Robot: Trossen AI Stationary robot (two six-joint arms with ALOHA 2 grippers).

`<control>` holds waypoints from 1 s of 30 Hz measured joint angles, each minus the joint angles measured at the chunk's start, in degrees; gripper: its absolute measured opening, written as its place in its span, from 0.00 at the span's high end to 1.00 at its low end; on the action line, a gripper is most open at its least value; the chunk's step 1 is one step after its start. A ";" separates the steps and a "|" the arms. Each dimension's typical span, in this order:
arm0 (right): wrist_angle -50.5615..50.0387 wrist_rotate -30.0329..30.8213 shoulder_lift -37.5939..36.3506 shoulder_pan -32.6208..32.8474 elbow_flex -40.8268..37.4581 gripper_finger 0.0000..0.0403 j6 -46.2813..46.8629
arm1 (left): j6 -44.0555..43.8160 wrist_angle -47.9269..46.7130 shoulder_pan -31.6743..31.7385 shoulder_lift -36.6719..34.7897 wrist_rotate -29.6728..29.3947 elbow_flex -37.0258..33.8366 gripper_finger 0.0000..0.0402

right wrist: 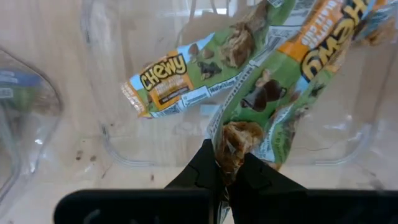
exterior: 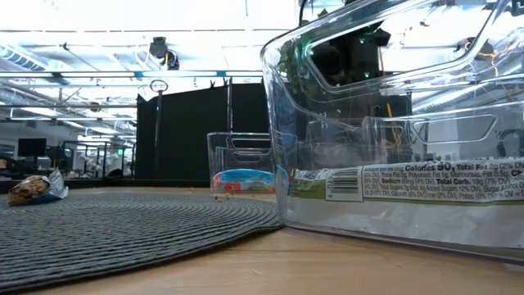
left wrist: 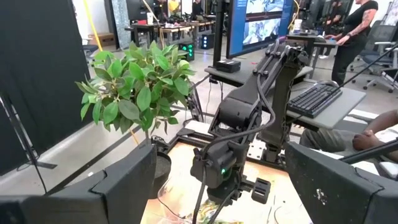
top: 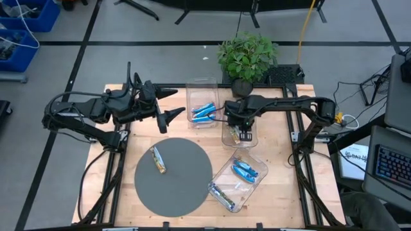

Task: Pick and place Granola Bars by type
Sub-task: Put the yellow granola bar into the middle transparent bin

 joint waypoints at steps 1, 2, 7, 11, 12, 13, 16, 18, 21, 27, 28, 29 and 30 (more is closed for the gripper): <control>0.71 -0.02 0.00 0.00 -0.66 0.98 0.25 | 0.00 -0.02 0.00 -0.02 0.00 0.00 0.12; 1.23 -0.04 0.00 0.00 -1.21 0.98 0.39 | 0.00 -0.01 0.00 -0.02 0.00 0.00 0.12; 4.18 -0.17 0.00 0.05 -3.51 0.98 0.49 | 0.00 0.00 0.00 -0.02 -0.02 0.00 0.12; 7.96 -1.42 0.00 -0.07 -6.01 0.99 0.85 | -0.29 0.00 0.00 -0.02 -0.04 0.00 0.12; 8.85 -1.47 0.00 -0.16 -6.77 0.99 0.93 | -0.33 0.00 0.00 -0.01 -0.07 0.00 0.12; 9.55 -1.53 0.00 -0.30 -7.46 0.99 0.95 | -0.38 0.00 0.00 0.00 -0.07 0.00 0.12; 10.90 -1.51 0.00 -0.78 -9.51 0.99 0.95 | -0.44 0.00 0.00 -0.01 -0.07 0.00 0.12; 11.37 -1.41 0.00 -1.14 -10.67 0.99 0.95 | -0.50 0.02 0.00 -0.02 -0.05 0.00 0.12; 11.53 -0.88 0.02 -1.20 -11.15 0.95 0.97 | -0.55 0.00 0.00 -0.01 -0.04 0.00 0.12; 10.34 1.97 0.02 -1.13 -10.35 0.72 1.22 | -0.63 0.03 0.00 -0.01 -0.02 0.00 0.12; 10.05 2.00 0.02 -1.13 -10.21 0.68 1.22 | -0.67 0.03 0.00 -0.02 -0.02 0.00 0.12; 9.50 1.97 0.04 -1.13 -10.01 0.65 1.22 | -0.70 0.03 0.00 -0.02 -0.02 0.00 0.13; 8.98 1.94 0.04 -1.13 -9.70 0.61 1.20 | -0.70 0.01 0.00 -0.02 -0.02 0.00 0.13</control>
